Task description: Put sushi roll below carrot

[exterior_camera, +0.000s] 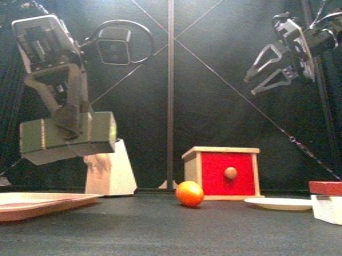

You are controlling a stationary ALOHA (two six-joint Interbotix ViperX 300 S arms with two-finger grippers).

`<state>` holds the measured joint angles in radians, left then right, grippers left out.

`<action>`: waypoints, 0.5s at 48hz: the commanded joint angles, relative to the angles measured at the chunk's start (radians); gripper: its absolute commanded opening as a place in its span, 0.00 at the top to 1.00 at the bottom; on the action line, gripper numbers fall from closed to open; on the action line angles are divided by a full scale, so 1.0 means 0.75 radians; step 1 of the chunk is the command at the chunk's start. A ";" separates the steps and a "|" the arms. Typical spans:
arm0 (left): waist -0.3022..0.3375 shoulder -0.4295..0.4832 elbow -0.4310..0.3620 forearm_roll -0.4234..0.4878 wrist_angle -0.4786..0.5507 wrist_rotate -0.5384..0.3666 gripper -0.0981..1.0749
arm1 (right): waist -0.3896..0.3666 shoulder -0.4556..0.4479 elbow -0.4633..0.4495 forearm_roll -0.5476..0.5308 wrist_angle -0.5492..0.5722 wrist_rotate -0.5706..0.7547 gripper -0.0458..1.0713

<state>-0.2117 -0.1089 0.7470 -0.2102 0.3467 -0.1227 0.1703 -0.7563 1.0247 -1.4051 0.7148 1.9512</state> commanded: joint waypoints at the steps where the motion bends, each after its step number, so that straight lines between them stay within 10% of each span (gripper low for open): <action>1: 0.000 0.041 -0.086 0.029 -0.014 0.004 0.27 | 0.002 -0.004 -0.014 -0.014 -0.002 -0.004 0.19; 24: 0.014 0.272 -0.356 0.121 0.020 0.008 0.26 | -0.004 -0.020 0.002 -0.014 0.000 -0.004 0.19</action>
<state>-0.2040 0.0905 0.5231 -0.1396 0.3620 -0.1181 0.1687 -0.7731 1.0354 -1.4097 0.7148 1.9497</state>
